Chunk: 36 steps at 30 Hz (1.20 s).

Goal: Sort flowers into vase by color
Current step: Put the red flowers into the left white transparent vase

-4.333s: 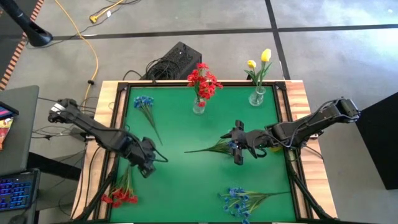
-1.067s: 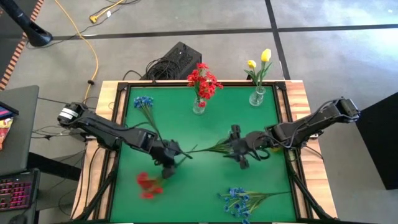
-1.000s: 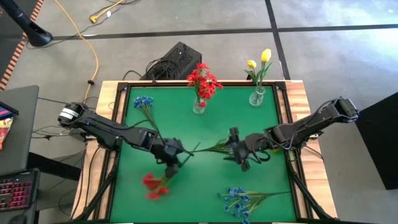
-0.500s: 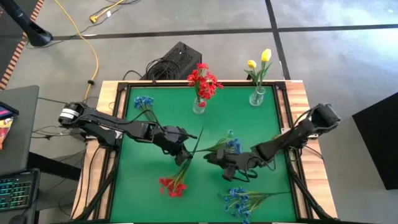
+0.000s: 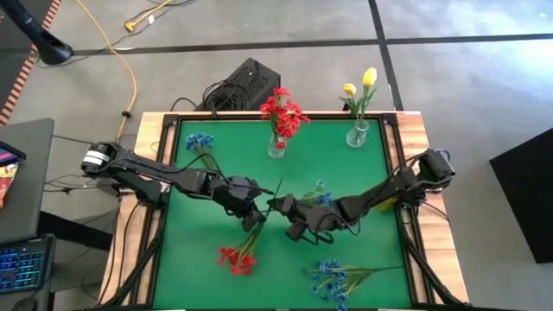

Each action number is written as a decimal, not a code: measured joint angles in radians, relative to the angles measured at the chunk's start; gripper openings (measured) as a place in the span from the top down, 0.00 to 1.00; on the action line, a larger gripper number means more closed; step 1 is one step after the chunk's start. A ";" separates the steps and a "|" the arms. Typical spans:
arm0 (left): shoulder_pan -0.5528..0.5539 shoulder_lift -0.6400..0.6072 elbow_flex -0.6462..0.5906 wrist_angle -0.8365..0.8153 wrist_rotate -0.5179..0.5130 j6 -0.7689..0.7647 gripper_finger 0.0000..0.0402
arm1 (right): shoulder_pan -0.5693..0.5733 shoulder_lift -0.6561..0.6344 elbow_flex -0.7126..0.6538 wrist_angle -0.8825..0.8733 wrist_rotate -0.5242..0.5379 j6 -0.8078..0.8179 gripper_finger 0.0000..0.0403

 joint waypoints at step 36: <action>0.043 -0.029 0.124 0.010 -0.081 0.747 0.57 | -0.030 -0.183 -0.001 -0.419 -0.585 0.700 0.96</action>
